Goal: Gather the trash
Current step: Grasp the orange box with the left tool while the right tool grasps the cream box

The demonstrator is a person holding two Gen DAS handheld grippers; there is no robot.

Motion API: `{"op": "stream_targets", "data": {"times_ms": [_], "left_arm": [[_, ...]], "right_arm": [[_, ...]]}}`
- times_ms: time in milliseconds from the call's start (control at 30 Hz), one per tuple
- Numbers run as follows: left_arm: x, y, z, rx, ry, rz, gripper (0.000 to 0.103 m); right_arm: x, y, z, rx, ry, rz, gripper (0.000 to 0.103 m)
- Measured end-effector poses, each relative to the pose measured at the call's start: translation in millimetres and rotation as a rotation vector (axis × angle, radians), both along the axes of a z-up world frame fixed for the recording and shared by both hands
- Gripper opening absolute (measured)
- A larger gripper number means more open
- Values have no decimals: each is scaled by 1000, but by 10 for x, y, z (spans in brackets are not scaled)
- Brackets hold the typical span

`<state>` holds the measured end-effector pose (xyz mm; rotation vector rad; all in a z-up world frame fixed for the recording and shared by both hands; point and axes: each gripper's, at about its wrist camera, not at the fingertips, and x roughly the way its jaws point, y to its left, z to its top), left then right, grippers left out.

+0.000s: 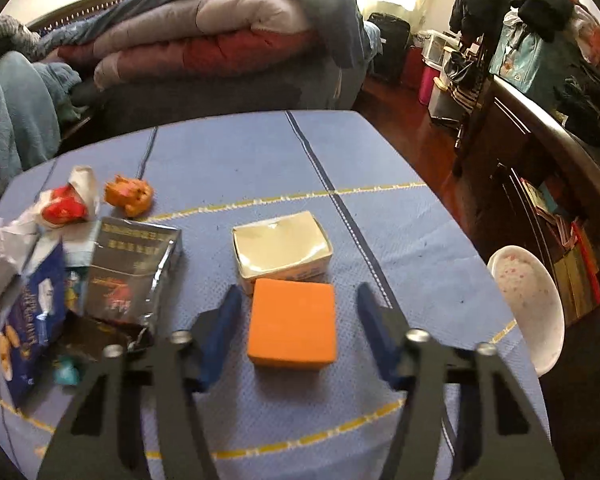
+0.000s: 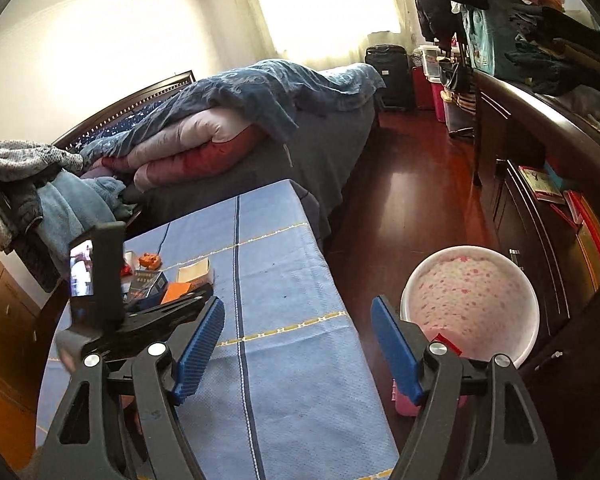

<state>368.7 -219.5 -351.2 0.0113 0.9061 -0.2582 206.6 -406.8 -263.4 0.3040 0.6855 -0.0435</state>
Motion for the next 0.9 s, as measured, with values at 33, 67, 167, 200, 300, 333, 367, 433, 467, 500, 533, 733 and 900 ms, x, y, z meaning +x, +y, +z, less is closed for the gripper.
{"op": "stream_targets", "data": {"times_ms": [33, 67, 167, 200, 300, 333, 367, 433, 467, 500, 533, 733, 900], "left_arm": [[6, 21, -25, 0, 1, 1, 41], [2, 35, -27, 3, -7, 3, 36], [-59, 116, 27, -28, -23, 0, 35], [-105, 177, 86, -39, -36, 7, 35], [-224, 335, 253, -75, -58, 19, 35], [-272, 417, 326, -82, -71, 28, 35], [-328, 524, 411, -77, -91, 43, 35], [-413, 681, 528, -68, -116, 65, 36], [-438, 768, 582, -65, -126, 78, 36], [-476, 898, 632, -63, -137, 101, 36], [-506, 1021, 670, -59, -143, 125, 36], [-649, 1782, 779, -55, -155, 269, 36], [-705, 2245, 809, -71, -166, 351, 36]], "right_arm": [[2, 11, -1, -1, 2, 2, 75], [12, 32, 0, -3, 4, 6, 75], [68, 137, -2, -12, 9, 23, 75], [102, 187, -8, -15, 13, 34, 75], [202, 341, -26, -16, 22, 72, 75], [224, 383, -31, -14, 24, 82, 75], [251, 432, -36, -11, 28, 96, 75], [302, 565, -47, -8, 34, 127, 75], [326, 625, -50, -7, 37, 141, 75], [356, 699, -57, -7, 40, 158, 75], [386, 770, -69, -9, 42, 171, 76], [749, 1163, -175, -85, 71, 211, 82], [1189, 1346, -355, -171, 119, 221, 84]]}}
